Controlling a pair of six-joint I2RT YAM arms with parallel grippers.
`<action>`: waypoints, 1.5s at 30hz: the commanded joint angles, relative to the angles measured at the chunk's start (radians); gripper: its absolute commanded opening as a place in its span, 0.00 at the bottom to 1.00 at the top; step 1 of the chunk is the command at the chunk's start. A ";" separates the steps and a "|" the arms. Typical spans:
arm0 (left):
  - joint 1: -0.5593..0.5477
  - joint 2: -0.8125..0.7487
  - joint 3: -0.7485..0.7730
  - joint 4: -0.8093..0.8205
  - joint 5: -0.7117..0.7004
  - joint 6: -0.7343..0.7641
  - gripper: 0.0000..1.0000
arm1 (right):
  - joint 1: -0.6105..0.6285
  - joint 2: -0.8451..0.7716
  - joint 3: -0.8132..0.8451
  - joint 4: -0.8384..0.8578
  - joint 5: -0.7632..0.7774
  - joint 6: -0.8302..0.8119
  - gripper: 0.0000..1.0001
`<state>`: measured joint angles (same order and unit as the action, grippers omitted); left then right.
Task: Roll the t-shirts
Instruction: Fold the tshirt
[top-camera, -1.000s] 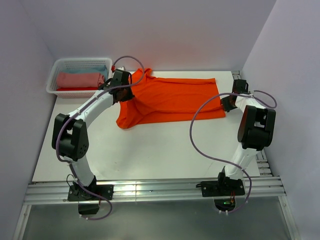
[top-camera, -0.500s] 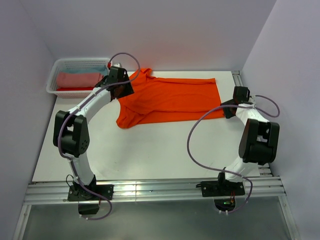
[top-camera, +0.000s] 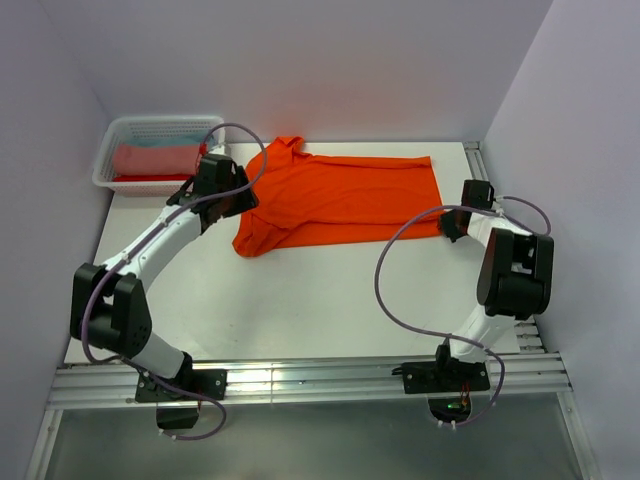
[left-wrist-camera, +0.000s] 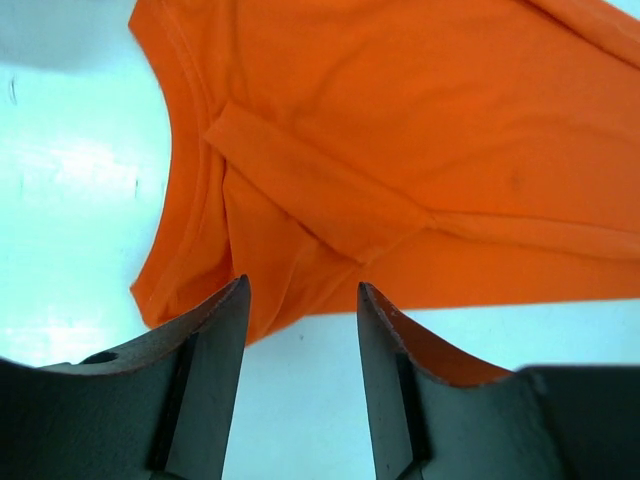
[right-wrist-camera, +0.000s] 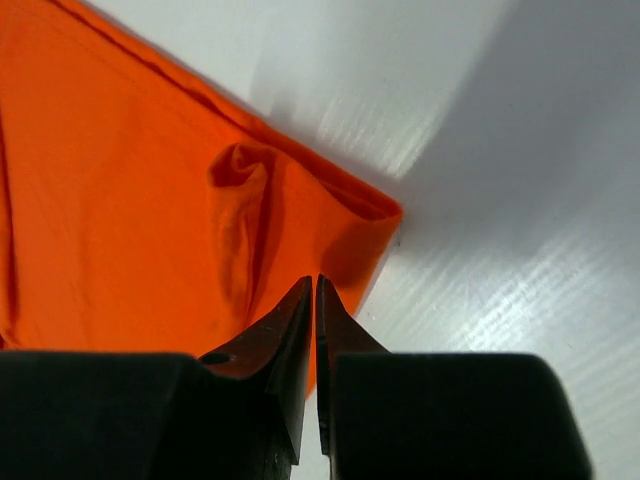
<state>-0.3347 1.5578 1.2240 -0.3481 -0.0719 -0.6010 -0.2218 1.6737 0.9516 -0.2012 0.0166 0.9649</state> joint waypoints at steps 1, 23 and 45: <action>-0.003 -0.068 -0.064 0.032 0.034 -0.017 0.52 | 0.010 0.069 0.067 0.042 -0.035 0.017 0.11; -0.003 -0.206 -0.319 0.133 0.035 -0.077 0.50 | 0.038 -0.034 0.064 0.016 -0.018 -0.002 0.44; -0.003 -0.246 -0.442 0.139 -0.003 -0.112 0.52 | 0.021 0.050 0.010 -0.009 0.128 0.021 0.46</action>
<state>-0.3355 1.3243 0.7864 -0.2440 -0.0555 -0.6991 -0.1898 1.6981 0.9089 -0.1551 0.0799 0.9771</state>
